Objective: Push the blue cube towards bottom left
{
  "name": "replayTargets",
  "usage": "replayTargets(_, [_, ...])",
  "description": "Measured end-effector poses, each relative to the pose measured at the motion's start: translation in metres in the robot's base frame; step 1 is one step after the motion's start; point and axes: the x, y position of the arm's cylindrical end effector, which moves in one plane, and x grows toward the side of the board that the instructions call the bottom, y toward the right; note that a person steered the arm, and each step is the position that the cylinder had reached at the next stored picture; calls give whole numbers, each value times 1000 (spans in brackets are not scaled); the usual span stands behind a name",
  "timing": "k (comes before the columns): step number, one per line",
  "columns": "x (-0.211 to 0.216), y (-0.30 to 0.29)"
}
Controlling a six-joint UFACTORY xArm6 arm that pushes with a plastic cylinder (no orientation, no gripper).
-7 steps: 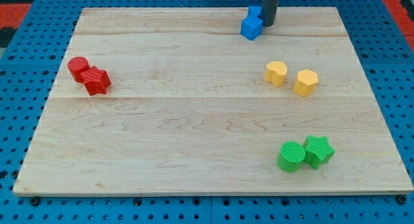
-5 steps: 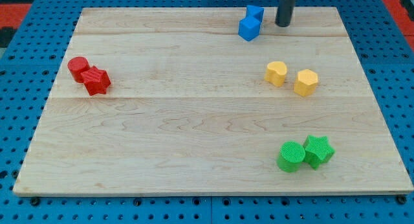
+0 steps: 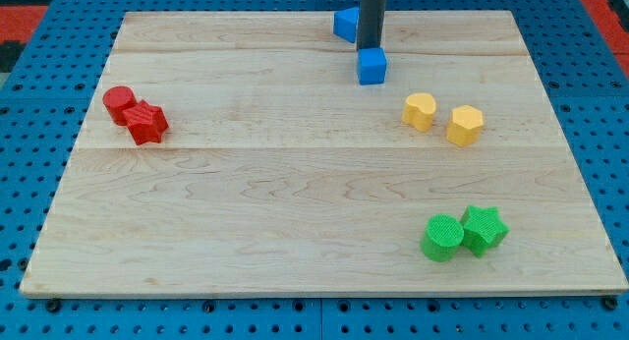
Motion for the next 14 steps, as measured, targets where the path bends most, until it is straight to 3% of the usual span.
replayTargets(1, [-1,5])
replayTargets(3, [63,-52])
replayTargets(5, [28,1])
replayTargets(6, [79,12])
replayTargets(7, [107,-88])
replayTargets(8, [99,-77])
replayTargets(9, [81,-107])
replayTargets(11, [164,-205])
replayTargets(12, [140,-193])
replayTargets(13, [141,-243])
replayTargets(14, [182,-276])
